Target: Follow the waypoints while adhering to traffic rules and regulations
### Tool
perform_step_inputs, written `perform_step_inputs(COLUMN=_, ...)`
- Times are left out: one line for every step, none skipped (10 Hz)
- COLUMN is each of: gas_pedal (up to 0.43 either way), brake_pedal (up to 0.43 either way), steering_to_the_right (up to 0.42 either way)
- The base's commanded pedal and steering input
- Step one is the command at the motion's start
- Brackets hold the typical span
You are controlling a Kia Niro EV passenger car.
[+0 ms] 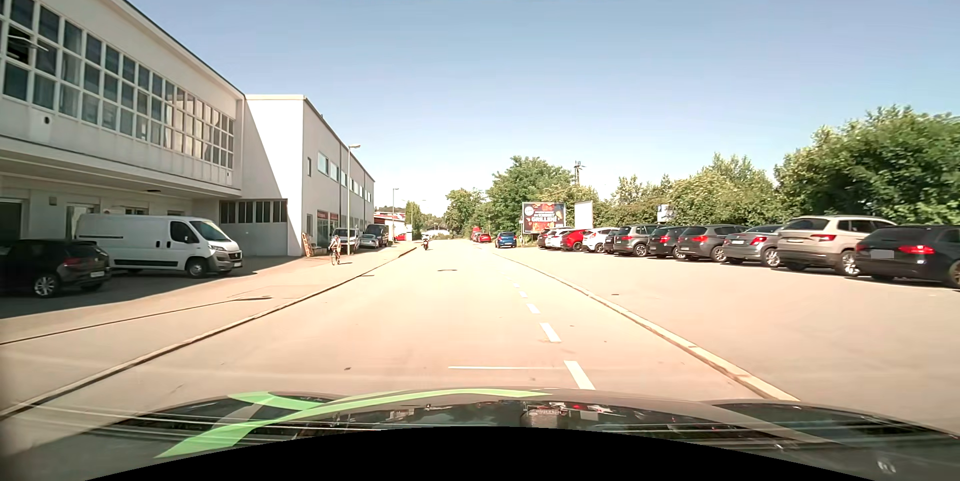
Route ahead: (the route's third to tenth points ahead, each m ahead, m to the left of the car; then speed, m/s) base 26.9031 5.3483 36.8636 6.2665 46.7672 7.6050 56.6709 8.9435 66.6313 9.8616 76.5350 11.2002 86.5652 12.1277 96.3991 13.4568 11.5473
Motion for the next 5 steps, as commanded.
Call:
perform_step_inputs(gas_pedal=0.138, brake_pedal=0.0, steering_to_the_right=-0.027)
perform_step_inputs(gas_pedal=0.138, brake_pedal=0.0, steering_to_the_right=-0.027)
perform_step_inputs(gas_pedal=0.15, brake_pedal=0.0, steering_to_the_right=-0.027)
perform_step_inputs(gas_pedal=0.15, brake_pedal=0.0, steering_to_the_right=-0.027)
perform_step_inputs(gas_pedal=0.15, brake_pedal=0.0, steering_to_the_right=-0.027)
